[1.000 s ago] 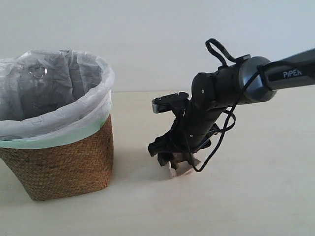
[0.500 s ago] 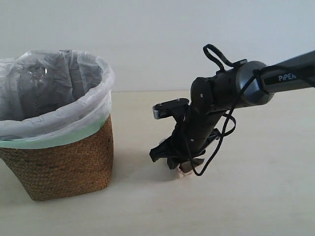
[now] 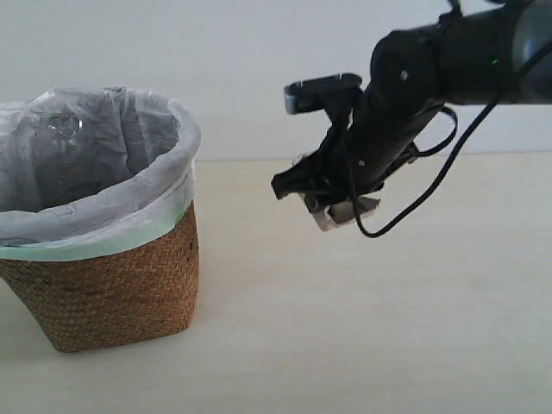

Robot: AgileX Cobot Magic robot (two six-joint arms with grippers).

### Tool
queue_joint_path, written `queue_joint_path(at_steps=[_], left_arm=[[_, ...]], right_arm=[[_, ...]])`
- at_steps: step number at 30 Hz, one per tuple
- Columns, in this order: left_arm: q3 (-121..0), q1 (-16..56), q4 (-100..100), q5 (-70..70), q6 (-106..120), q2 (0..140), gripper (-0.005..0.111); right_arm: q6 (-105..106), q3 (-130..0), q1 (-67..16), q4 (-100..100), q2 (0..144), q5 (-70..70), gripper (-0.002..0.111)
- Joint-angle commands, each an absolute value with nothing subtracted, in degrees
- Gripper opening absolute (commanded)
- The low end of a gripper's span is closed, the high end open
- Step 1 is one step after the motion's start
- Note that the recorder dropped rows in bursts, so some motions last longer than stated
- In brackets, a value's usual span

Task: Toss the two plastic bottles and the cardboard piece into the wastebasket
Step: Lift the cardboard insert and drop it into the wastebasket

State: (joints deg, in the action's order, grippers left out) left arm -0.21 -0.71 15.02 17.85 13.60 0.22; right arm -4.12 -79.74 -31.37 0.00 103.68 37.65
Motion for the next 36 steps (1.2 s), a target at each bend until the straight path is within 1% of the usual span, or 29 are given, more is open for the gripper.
queue_joint_path(at_steps=[1,5,9,12,15,19,24,27,30,33,36], left_arm=[[0.00,-0.93,15.17,17.56,13.74,0.00,0.004],[0.00,-0.93,15.17,17.56,13.74,0.00,0.004],[0.00,-0.93,15.17,17.56,13.74,0.00,0.004],[0.00,-0.93,15.17,17.56,13.74,0.00,0.004],[0.00,-0.93,15.17,17.56,13.74,0.00,0.004],[0.00,-0.93,15.17,17.56,13.74,0.00,0.004],[0.00,-0.93,15.17,17.56,13.74,0.00,0.004],[0.00,-0.93,15.17,17.56,13.74,0.00,0.004],[0.00,-0.93,15.17,17.56,13.74,0.00,0.004],[0.00,-0.93,15.17,17.56,13.74,0.00,0.004],[0.00,-0.93,15.17,17.56,13.74,0.00,0.004]], right_arm=[[-6.02,-77.05,-30.04,-0.77,98.38,38.02,0.001],[-7.38,-72.05,-26.72,-0.79,95.81,37.49,0.001],[-7.80,-65.85,-21.00,-0.79,93.70,36.37,0.001],[-9.71,-63.21,-16.20,-3.72,92.21,39.06,0.001],[-15.10,-62.61,-13.07,-12.32,91.09,43.98,0.001],[-24.06,-62.61,-12.48,-27.42,88.31,48.73,0.001],[-29.68,-62.61,-12.48,-36.54,86.36,51.44,0.001],[-30.50,-62.61,-12.48,-36.10,86.63,51.44,0.001],[-30.40,-62.61,-12.59,-32.55,88.07,48.32,0.001],[-25.40,-62.74,-12.98,-22.18,89.70,41.10,0.001],[-19.06,-66.08,-16.24,-12.43,91.71,37.26,0.001]])
